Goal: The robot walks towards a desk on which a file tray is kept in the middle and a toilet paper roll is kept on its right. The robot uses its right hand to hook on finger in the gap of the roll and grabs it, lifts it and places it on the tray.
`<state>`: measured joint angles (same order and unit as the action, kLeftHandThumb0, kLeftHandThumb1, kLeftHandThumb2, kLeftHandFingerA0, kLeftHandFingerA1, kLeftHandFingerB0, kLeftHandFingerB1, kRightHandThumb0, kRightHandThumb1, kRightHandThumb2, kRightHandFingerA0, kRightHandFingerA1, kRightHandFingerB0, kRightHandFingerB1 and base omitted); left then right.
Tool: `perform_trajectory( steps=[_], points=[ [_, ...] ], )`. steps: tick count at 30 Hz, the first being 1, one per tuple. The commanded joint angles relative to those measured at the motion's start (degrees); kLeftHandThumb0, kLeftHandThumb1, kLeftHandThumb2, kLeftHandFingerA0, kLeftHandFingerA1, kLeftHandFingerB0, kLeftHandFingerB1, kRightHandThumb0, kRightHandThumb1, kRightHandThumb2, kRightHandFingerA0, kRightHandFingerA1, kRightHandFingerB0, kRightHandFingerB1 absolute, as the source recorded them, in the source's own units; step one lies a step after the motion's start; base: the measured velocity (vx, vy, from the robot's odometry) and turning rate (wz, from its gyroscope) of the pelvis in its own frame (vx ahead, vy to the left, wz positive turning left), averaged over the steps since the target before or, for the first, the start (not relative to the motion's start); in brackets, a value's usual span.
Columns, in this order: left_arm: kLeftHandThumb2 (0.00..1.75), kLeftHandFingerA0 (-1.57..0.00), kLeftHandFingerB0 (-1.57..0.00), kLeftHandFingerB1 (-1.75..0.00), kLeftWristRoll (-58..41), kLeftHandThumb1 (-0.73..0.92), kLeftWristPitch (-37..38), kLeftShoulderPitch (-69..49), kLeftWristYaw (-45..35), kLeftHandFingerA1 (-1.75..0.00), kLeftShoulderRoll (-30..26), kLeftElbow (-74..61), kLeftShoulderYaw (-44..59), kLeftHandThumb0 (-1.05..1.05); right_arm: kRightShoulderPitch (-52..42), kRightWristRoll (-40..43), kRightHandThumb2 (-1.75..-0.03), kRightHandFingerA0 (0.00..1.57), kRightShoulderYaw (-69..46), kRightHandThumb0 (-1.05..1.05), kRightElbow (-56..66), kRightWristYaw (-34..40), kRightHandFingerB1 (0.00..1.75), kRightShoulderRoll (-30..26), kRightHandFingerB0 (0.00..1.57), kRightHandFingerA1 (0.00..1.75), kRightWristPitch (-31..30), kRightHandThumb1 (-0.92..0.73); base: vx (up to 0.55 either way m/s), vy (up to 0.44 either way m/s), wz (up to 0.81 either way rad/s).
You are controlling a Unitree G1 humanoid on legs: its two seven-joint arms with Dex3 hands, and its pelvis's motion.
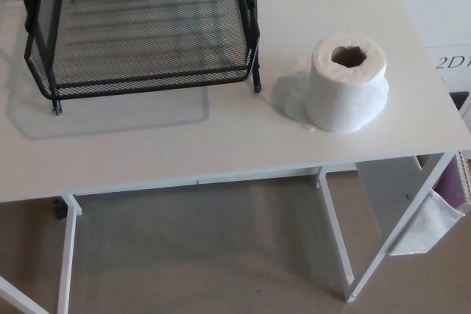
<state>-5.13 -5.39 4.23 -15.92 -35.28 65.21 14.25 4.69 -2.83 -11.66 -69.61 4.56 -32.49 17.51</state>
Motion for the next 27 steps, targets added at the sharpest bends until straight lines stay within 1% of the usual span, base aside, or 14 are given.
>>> perform_trajectory(
  steps=[1,2,3,5,8,11,13,14,15,16,17,23,24,27],
  points=[
    [1.30,-0.09,0.00,-0.57,-1.20,0.75,0.03,-0.19,-1.68,-0.71,-0.88,0.51,1.40,-1.05,11.23,-6.68,-0.81,0.13,6.41,-0.78,4.28,2.42,0.24,-1.26,0.00,0.41,6.18,-0.55,0.00,0.000,0.00],
    [1.30,-0.07,0.00,-0.56,-1.27,0.75,0.24,-0.29,-1.80,-0.71,-0.83,0.53,1.53,-1.05,12.02,-4.85,-0.60,0.13,5.72,-0.73,4.64,1.02,0.27,-0.59,0.00,0.49,7.13,-0.61,0.00,0.000,0.00],
    [1.31,-0.08,0.00,-0.55,-1.41,0.76,0.54,-0.55,-2.04,-0.71,-0.75,0.40,1.72,-1.05,13.11,-2.15,-0.90,0.10,4.23,-0.88,5.60,-0.97,0.36,0.29,0.00,0.62,8.41,-0.53,0.00,0.000,0.00],
    [1.31,-0.04,0.00,-0.53,-2.05,0.75,0.50,-0.56,-1.96,-0.68,-0.40,0.61,2.55,-1.05,14.87,-1.29,-0.63,0.03,3.66,-0.90,6.98,-1.71,0.21,0.02,0.00,0.79,8.61,-0.67,0.00,0.000,0.00],
    [1.31,-0.06,0.00,-0.55,-2.27,0.74,0.72,-0.70,-1.75,-0.69,-0.03,0.54,3.51,-1.05,21.04,6.34,-0.62,0.00,-1.96,-1.05,12.40,-12.41,0.42,-4.90,0.00,1.17,5.59,-0.72,0.01,0.011,0.03],
    [1.31,0.00,0.00,-0.55,-3.09,0.73,1.38,-0.85,-2.81,-0.63,0.30,1.08,4.54,-1.05,22.03,8.55,-0.97,0.15,-3.14,-0.98,23.63,-16.80,0.36,-7.22,0.00,0.80,1.41,-0.54,0.01,0.024,0.08],
    [1.31,-0.02,0.00,-0.56,-2.23,0.72,1.12,-0.98,-2.22,-0.69,0.24,0.61,3.96,-1.05,21.34,7.84,-0.96,0.15,-2.65,-0.94,27.99,-17.50,0.25,-7.56,0.00,0.69,-1.56,-0.55,0.00,0.000,0.00],
    [1.30,-0.25,0.00,-0.61,-1.58,0.74,0.88,-1.05,-2.13,-0.82,0.12,0.39,3.35,-1.05,20.97,8.34,-0.91,0.19,-2.03,-0.85,32.93,-18.68,0.30,-7.37,0.04,0.62,-3.97,-0.51,0.00,0.000,0.00],
    [1.30,-0.25,0.00,-0.61,-1.30,0.74,0.78,-1.08,-2.10,-0.82,0.07,0.30,3.10,-1.05,20.75,8.56,-0.91,0.19,-1.80,-0.85,35.22,-19.20,0.30,-7.29,0.04,0.62,-5.14,-0.51,0.00,0.000,0.00],
    [1.30,-0.22,0.00,-0.60,-1.22,0.74,0.98,-1.21,-1.92,-0.80,0.12,0.21,3.07,-1.05,20.79,9.28,-0.60,0.14,-1.37,-0.73,37.48,-20.63,0.29,-7.24,0.05,0.52,-6.21,-0.61,0.00,0.000,0.00],
    [1.30,-0.02,-0.01,-0.55,-1.61,0.72,1.11,-1.34,-1.73,-0.70,0.30,0.16,3.50,-1.05,21.22,10.45,-0.59,0.16,-0.34,-0.71,41.56,-22.90,0.30,-7.12,0.06,0.49,-8.85,-0.59,0.00,0.000,0.00],
    [1.31,-0.01,0.00,-0.56,-2.49,0.73,0.07,-0.96,-1.03,-0.66,0.89,0.64,4.50,-1.05,25.06,5.40,-0.83,0.20,6.85,-0.69,51.14,-25.90,0.29,-6.89,0.03,0.54,-17.17,-0.45,0.00,0.000,0.00],
    [1.29,-0.03,-0.02,-0.57,-2.35,0.73,0.09,-0.71,-0.99,-0.71,0.85,1.20,4.47,-1.05,26.32,3.91,-0.59,0.21,9.11,-0.64,52.33,-27.42,0.24,-6.89,0.08,0.43,-19.14,-0.60,0.00,0.000,0.00],
    [1.31,0.00,0.00,-0.57,-2.15,0.73,1.40,-1.03,-2.02,-0.65,0.77,1.71,4.35,-1.05,28.44,-1.39,-0.58,0.26,14.31,-0.62,52.79,-28.89,0.25,-6.36,0.10,0.44,-20.48,-0.57,0.00,0.000,0.00]
  ],
)
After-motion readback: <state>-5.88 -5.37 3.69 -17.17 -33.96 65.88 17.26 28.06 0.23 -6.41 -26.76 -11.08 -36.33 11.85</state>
